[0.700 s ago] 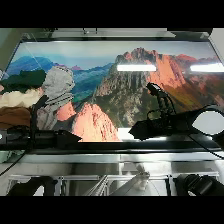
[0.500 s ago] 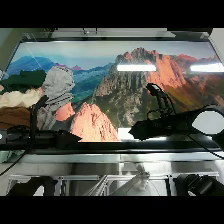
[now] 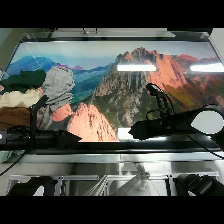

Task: Fold the shirts.

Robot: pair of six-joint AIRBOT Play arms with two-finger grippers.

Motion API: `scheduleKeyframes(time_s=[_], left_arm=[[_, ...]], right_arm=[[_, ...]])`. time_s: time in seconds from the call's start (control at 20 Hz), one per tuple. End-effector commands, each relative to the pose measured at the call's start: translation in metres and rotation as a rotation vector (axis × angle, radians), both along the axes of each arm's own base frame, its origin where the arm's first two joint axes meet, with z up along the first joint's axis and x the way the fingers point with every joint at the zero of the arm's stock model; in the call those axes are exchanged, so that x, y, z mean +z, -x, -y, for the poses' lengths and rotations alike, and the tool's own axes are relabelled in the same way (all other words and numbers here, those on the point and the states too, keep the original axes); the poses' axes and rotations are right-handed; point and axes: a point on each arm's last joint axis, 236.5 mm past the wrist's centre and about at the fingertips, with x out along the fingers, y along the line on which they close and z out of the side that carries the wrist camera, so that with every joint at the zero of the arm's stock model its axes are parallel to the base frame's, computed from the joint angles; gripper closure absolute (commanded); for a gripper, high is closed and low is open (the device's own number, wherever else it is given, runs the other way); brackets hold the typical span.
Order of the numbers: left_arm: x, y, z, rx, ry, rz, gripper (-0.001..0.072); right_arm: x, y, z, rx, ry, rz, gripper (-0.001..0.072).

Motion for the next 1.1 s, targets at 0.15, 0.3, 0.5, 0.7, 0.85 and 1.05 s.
scheduleKeyframes(time_s=[0.15, 0.3, 0.5, 0.7, 0.85, 1.05], left_arm=[[0.004, -0.032, -0.005, 0.101, -0.003, 0.099, 0.0682], [0.01, -0.076, -0.026, 0.244, -0.056, 0.238, 0.0709], [0.038, -0.161, -0.146, 0.471, -0.454, 0.499, 0.0401], [0.026, -0.213, -0.264, 0.714, -0.552, 0.357, -0.0008], [-0.023, -0.235, -0.302, 0.772, -0.468, 0.146, -0.0008], [-0.087, -0.284, -0.294, 0.683, -0.449, 0.028, -0.0008]], right_arm=[[0.007, -0.012, -0.007, -0.035, -0.042, 0.035, 0.0699], [0.012, -0.026, -0.009, -0.07, -0.063, 0.08, 0.0698], [0.003, -0.052, 0.008, -0.165, -0.048, 0.064, 0.064], [-0.01, -0.096, 0.077, -0.332, 0.065, 0.108, 0.0219], [-0.018, -0.123, 0.141, -0.496, 0.132, 0.112, 0.0219], [-0.039, -0.129, 0.187, -0.594, 0.176, 0.025, 0.0218]])
